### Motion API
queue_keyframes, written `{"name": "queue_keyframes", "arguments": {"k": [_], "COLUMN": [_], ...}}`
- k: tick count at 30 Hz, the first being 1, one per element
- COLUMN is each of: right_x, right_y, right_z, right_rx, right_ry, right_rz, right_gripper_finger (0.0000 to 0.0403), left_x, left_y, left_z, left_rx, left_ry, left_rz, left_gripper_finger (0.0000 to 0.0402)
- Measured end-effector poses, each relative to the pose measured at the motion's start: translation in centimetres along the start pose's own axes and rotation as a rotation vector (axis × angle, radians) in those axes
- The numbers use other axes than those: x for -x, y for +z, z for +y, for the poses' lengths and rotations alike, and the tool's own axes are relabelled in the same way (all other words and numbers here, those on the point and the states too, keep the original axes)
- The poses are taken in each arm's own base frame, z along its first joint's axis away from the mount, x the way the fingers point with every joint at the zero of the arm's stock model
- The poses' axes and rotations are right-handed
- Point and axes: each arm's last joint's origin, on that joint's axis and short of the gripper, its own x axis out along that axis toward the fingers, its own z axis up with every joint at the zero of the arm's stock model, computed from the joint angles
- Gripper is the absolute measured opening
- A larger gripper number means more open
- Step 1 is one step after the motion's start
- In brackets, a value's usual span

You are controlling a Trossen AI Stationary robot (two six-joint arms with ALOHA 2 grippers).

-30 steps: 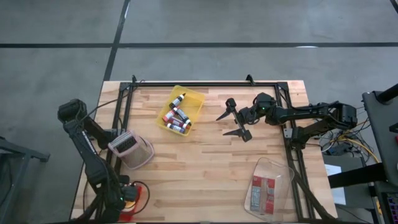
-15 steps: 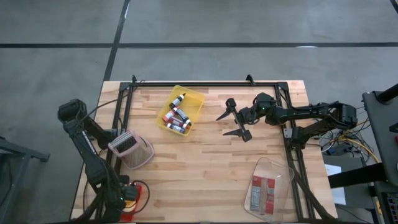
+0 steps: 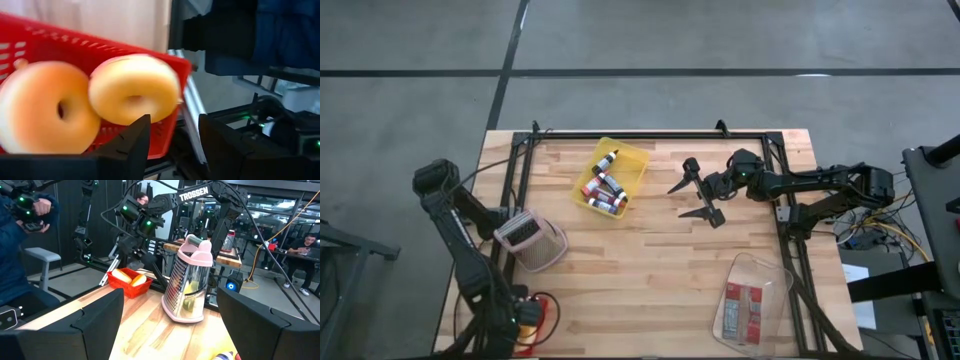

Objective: Pick & Place Food Item
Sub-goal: Put the blue donut into the red bin

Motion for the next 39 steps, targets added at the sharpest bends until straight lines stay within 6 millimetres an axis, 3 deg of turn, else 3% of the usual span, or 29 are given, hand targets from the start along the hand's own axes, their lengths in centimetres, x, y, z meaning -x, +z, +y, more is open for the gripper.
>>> {"name": "queue_keyframes", "arguments": {"k": [7, 19, 26, 34, 39], "right_x": [0.0, 0.0, 0.0, 0.0, 0.0], "right_y": [0.0, 0.0, 0.0, 0.0, 0.0], "right_z": [0.0, 0.0, 0.0, 0.0, 0.0], "right_rx": [0.0, 0.0, 0.0, 0.0, 0.0], "right_ry": [0.0, 0.0, 0.0, -0.001, 0.0], "right_rz": [0.0, 0.0, 0.0, 0.0, 0.0], "right_gripper_finger": [0.0315, 0.0315, 0.0315, 0.0315, 0.0315], "left_x": [1.0, 1.8, 2.4, 5.2, 7.5], "left_y": [0.4, 2.8, 4.0, 5.8, 7.4], "left_z": [-0.9, 0.1, 0.1, -0.5, 0.2], "left_rx": [-0.072, -0.09, -0.088, -0.163, -0.268], "left_ry": [-0.016, 0.083, 0.053, 0.067, 0.15], "left_rz": [-0.057, -0.265, -0.322, -0.37, -0.392], "left_gripper_finger": [0.017, 0.017, 0.017, 0.017, 0.017]}}
